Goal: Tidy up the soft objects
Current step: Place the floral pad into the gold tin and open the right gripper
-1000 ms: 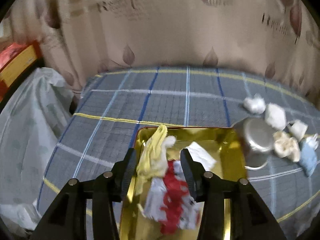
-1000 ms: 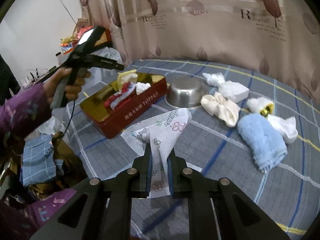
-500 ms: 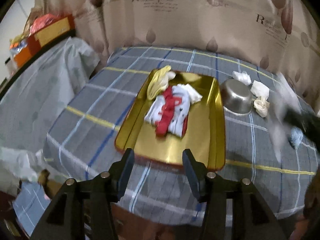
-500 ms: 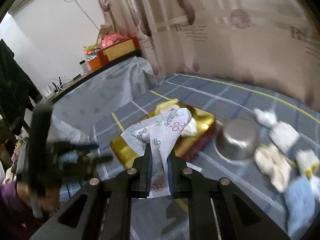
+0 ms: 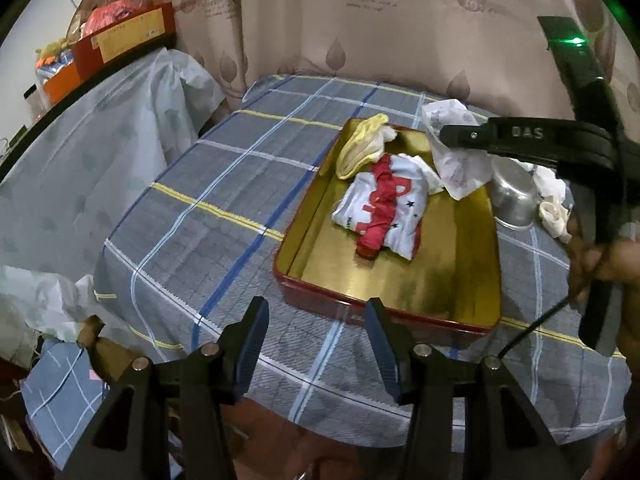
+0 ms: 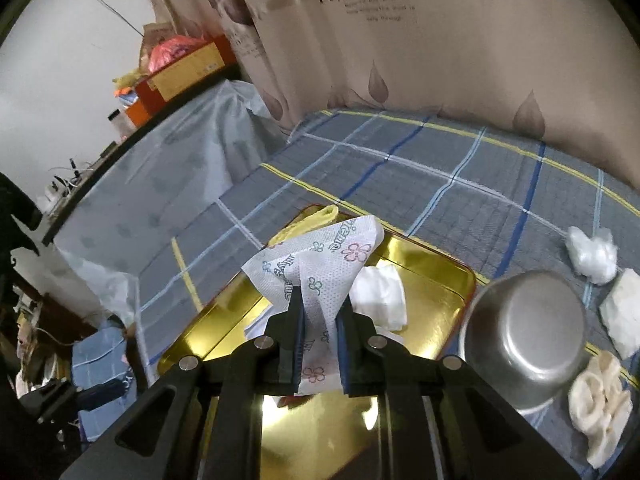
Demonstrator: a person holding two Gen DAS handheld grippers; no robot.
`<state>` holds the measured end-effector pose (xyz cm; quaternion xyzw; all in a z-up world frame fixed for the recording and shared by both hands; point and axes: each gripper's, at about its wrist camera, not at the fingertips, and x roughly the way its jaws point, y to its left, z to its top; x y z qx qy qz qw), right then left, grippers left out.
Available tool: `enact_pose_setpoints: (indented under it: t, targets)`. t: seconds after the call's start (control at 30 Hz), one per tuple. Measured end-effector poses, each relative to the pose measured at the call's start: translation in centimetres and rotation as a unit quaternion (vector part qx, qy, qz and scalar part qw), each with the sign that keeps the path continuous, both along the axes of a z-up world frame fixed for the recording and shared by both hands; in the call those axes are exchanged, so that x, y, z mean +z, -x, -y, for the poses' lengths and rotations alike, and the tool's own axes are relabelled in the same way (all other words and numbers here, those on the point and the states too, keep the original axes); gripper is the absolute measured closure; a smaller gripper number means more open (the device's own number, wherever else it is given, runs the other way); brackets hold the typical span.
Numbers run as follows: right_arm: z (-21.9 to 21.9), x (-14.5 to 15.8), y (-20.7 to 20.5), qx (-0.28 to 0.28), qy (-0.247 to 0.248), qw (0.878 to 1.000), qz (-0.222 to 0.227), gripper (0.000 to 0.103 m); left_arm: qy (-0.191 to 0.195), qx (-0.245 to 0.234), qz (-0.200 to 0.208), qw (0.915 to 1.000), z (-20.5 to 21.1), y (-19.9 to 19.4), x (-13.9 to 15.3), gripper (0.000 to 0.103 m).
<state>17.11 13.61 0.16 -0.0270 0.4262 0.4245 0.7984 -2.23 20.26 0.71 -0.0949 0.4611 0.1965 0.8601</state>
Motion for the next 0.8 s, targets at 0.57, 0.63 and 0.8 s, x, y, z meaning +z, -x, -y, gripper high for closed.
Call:
enact_pose_setpoints:
  t: [0.57, 0.63, 0.8]
  targets:
    - [-1.9, -3.1, -1.6, -0.019, 0.066, 0.997, 0.022, 0.072, -0.002, 0.013, -0.014, 0.9998, -1.2, 0.0, -0.9, 0.052]
    - [-1.5, -2.9, -1.7, -0.027, 0.058, 0.998, 0.025, 0.054, -0.003, 0.014, -0.013, 0.9998, -1.3, 0.0, -0.9, 0.052]
    - [-0.2, -2.2, -1.9, -0.041, 0.030, 0.998, 0.026, 0.046, -0.006, 0.017, -0.012, 0.9998, -1.4, 0.1, -0.9, 0.052]
